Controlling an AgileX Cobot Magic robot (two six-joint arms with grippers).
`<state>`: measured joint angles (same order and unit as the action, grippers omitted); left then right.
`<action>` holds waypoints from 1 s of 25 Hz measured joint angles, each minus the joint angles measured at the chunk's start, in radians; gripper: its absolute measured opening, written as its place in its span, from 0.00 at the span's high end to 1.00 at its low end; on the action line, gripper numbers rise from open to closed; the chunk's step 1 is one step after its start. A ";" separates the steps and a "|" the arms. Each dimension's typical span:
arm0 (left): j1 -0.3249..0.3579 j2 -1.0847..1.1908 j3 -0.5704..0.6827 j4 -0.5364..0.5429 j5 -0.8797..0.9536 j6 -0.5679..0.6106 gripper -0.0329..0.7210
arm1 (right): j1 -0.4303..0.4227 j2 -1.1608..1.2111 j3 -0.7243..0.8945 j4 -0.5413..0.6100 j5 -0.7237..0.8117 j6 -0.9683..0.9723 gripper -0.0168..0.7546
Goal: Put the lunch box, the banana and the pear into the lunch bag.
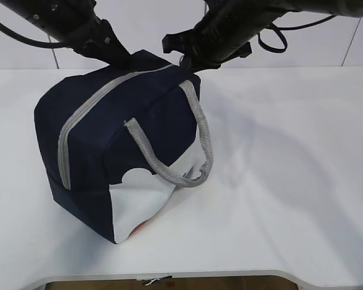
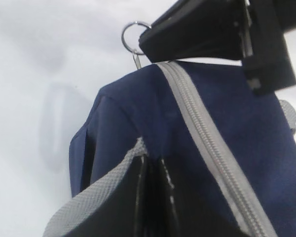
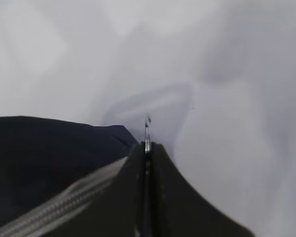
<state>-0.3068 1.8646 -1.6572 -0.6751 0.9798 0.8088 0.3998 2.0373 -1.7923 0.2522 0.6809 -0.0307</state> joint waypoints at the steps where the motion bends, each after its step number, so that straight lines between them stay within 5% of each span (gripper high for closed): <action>1: 0.000 0.000 -0.003 0.008 0.007 0.000 0.93 | -0.002 0.000 0.000 -0.014 -0.002 -0.002 0.96; 25: 0.000 -0.015 -0.011 0.024 0.045 0.002 0.93 | -0.035 0.106 -0.008 0.009 -0.008 0.000 0.96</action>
<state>-0.3068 1.8497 -1.6677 -0.6514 1.0247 0.8106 0.3645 2.1437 -1.8003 0.2612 0.6733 -0.0306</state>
